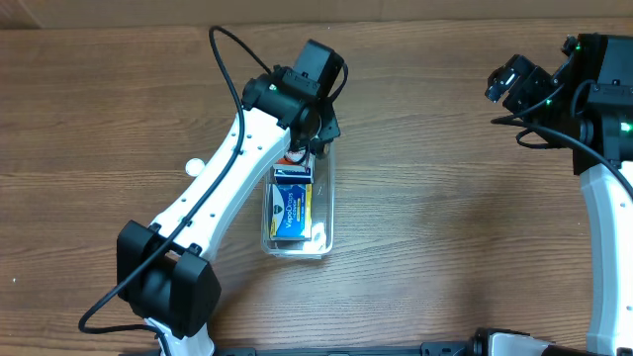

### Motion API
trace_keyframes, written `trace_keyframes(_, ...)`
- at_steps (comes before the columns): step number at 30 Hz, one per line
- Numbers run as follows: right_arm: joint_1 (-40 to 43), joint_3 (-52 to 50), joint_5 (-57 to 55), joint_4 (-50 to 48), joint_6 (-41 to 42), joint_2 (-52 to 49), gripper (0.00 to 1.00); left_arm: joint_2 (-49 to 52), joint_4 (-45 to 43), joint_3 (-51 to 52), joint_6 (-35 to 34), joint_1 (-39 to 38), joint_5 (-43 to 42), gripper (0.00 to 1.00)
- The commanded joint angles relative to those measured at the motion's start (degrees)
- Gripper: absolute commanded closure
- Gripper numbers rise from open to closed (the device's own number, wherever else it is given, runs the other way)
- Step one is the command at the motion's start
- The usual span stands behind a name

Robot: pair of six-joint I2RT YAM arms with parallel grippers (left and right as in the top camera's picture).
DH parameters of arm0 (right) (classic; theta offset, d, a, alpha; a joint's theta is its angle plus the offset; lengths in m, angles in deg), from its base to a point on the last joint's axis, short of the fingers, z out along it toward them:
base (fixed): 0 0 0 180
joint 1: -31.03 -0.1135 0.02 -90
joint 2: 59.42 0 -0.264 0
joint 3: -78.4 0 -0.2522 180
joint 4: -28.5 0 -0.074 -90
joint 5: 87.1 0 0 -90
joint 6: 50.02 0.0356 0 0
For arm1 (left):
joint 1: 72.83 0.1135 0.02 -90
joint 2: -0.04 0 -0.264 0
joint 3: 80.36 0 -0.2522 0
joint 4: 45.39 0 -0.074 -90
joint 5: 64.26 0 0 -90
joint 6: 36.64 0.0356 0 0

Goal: Pack container
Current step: 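Carry the syrup bottle into the container beside the Panadol box and release, then move the left gripper to the orange tube and grasp it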

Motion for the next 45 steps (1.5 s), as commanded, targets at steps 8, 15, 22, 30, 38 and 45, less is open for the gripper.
trace_keyframes(8, 0.0, 0.3, 0.3, -0.2, -0.3, 0.3, 0.0, 1.6, -4.5, 3.6, -3.6, 0.0, 3.5, 0.92)
trace_keyframes(15, 0.0, 0.3, 0.3, -0.2, -0.3, 0.3, 0.0, 6.6, -10.3, 5.0, -3.6, -0.1, -2.3, 0.92)
trace_keyframes(22, 0.0, 0.3, 0.3, -0.2, -0.3, 0.3, 0.0, 6.8, -10.7, 4.1, -3.4, 0.2, -3.2, 0.64)
trace_keyframes(30, 0.0, 0.3, 0.3, -0.2, -0.3, 0.3, 0.0, 0.9, -3.0, -9.7, 11.5, 3.9, -11.0, 0.18)
trace_keyframes(38, 0.0, 0.3, 0.3, -0.2, -0.3, 0.3, 0.0, -7.1, 21.2, -19.9, 15.3, 12.2, 2.2, 0.12)
trace_keyframes(45, 0.0, 0.3, 0.3, -0.2, -0.3, 0.3, 0.0, -8.4, 36.7, -18.4, 16.1, 19.7, 9.3, 0.13)
